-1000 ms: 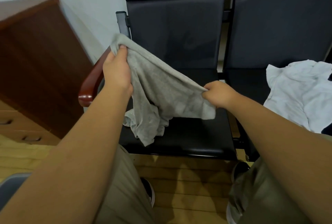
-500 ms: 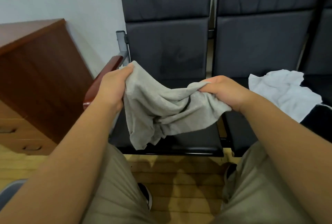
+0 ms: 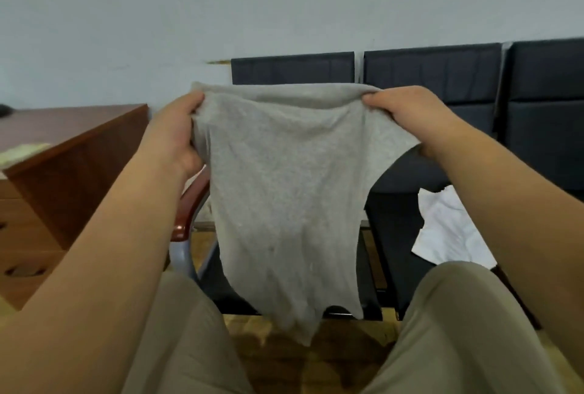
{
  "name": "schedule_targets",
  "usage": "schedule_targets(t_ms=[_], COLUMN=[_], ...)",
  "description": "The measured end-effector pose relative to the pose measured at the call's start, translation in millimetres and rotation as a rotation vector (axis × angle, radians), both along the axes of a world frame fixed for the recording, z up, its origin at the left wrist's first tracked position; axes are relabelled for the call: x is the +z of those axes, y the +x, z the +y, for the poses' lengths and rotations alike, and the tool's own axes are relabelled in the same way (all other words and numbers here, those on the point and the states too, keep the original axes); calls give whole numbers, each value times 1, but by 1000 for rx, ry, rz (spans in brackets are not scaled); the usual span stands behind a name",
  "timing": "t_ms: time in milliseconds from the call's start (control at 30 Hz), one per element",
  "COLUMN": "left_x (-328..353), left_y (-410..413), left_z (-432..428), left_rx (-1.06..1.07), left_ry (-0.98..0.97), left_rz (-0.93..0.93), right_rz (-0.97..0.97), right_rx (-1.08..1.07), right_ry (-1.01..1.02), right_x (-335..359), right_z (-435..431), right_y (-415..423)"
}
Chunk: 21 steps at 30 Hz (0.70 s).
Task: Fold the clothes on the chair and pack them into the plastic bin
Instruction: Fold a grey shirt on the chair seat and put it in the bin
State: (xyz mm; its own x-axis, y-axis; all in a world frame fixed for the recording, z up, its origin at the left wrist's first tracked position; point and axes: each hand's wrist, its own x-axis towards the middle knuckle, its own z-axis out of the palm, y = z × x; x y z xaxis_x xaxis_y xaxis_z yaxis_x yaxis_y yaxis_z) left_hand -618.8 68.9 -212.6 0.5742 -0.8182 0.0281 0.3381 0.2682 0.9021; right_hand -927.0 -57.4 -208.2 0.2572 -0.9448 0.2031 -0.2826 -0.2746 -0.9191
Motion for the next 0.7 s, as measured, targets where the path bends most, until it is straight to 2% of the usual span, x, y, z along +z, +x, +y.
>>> schedule_targets(t_ms=[100,200,400,567,700], left_x=[5,-10,-97,-154,-171], left_y=[7,15,60,103,116], left_z=[-3,-11,-49,-78,-96], left_rx=[34,105,119,189,197], left_ry=[39,108,240,387,431], left_rz=[-80,-166,-186,-228,-248], right_rz=[165,328,653,796,843], right_rx=[-46,-64,-40,-80,-191], right_ry=[-160,-234,-260,-227,-248], right_x=[9,-2,-72,-121,-138], right_z=[-7,-18,-56,-83,-101], right_y=[-5,-7,2,16,30])
